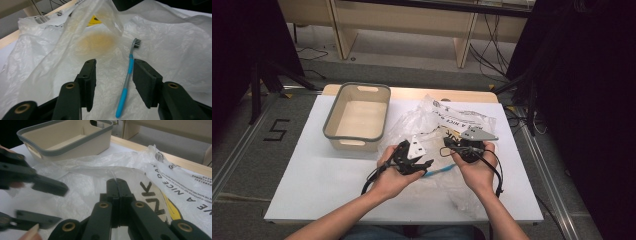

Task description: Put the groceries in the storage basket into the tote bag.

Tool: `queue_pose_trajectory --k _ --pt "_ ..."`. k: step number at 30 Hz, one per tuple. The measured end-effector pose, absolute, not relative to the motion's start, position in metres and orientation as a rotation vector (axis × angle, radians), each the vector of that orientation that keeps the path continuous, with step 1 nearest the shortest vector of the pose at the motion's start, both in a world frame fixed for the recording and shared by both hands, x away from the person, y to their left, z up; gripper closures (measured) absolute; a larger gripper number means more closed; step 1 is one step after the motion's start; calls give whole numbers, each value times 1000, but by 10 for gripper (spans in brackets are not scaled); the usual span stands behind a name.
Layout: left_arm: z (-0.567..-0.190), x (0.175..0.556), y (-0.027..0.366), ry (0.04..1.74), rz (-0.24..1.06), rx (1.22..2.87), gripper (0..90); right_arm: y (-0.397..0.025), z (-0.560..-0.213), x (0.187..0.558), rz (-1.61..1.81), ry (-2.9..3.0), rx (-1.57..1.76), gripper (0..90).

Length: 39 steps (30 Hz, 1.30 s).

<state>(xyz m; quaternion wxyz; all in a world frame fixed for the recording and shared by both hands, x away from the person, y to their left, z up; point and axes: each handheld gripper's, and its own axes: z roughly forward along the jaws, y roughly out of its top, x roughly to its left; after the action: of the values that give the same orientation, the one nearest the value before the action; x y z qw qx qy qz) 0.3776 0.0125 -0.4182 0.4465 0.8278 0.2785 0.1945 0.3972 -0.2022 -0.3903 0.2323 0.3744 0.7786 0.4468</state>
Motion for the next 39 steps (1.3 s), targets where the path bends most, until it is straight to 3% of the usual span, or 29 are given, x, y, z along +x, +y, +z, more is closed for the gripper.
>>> queue_pose_trajectory --k 5,17,24,39 --pt "-407 367 39 695 420 2016 476 -204 -393 394 1214 2166 1030 900" --pt "-399 362 80 767 454 1959 428 -210 -408 389 1156 2254 1042 900" --pt "-413 377 98 933 565 1952 412 -206 -423 386 1105 2375 1038 900" --pt "-448 399 114 1125 550 1981 448 -191 -455 385 965 2656 997 893"
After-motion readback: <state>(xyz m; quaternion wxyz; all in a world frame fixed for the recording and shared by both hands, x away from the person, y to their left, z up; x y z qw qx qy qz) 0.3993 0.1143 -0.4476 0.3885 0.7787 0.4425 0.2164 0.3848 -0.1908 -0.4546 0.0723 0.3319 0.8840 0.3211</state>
